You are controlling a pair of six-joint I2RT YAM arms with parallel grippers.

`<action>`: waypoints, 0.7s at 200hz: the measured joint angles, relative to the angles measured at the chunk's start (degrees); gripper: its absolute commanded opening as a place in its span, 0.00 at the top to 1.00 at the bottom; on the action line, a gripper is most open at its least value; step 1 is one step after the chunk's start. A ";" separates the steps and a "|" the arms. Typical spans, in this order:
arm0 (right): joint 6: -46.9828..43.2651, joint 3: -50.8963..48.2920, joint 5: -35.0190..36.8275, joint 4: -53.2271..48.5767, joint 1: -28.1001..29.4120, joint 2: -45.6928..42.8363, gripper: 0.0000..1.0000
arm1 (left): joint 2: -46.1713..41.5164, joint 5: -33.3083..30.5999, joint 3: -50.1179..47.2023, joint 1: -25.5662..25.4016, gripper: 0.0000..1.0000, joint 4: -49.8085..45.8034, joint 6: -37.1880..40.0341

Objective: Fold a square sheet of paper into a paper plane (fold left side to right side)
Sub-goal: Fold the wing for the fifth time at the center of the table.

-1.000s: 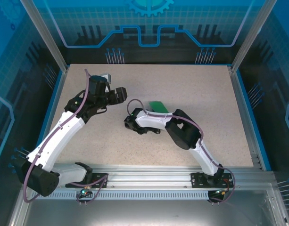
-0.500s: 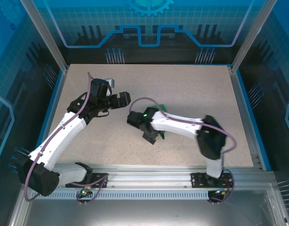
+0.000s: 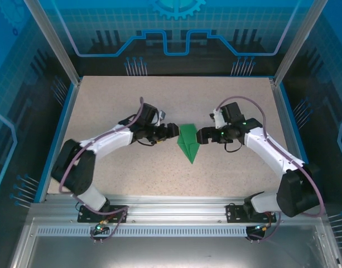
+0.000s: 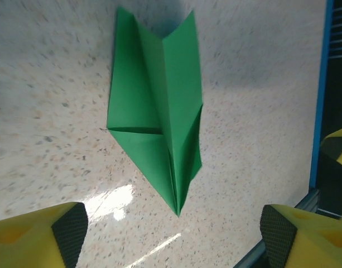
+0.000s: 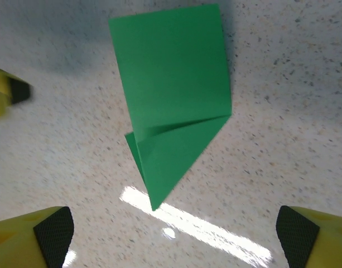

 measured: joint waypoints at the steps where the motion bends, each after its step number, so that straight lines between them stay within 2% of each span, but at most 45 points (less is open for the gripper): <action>1: 0.13 -0.13 -0.28 0.24 -0.15 0.00 0.08 | 0.22 0.04 0.07 -0.02 0.18 0.11 -0.09; 28: 2.54 -3.96 -7.74 6.43 -5.03 1.44 0.15 | 9.70 1.70 3.91 -0.42 0.24 3.80 -1.77; 63: 3.80 -8.11 -13.03 10.78 -7.61 2.80 0.20 | 16.87 3.89 9.62 -0.57 0.35 7.10 -3.17; 99: 4.26 -9.53 -15.41 12.41 -8.68 3.26 0.27 | 20.33 5.16 13.03 -0.63 0.57 8.59 -3.72; 119: 4.33 -9.79 -17.09 13.88 -9.66 3.85 0.29 | 21.40 5.84 13.49 -0.63 0.74 9.22 -3.69; 140: 4.26 -10.25 -19.56 15.37 -11.17 4.92 0.29 | 21.62 6.88 13.44 -0.63 0.85 9.84 -3.67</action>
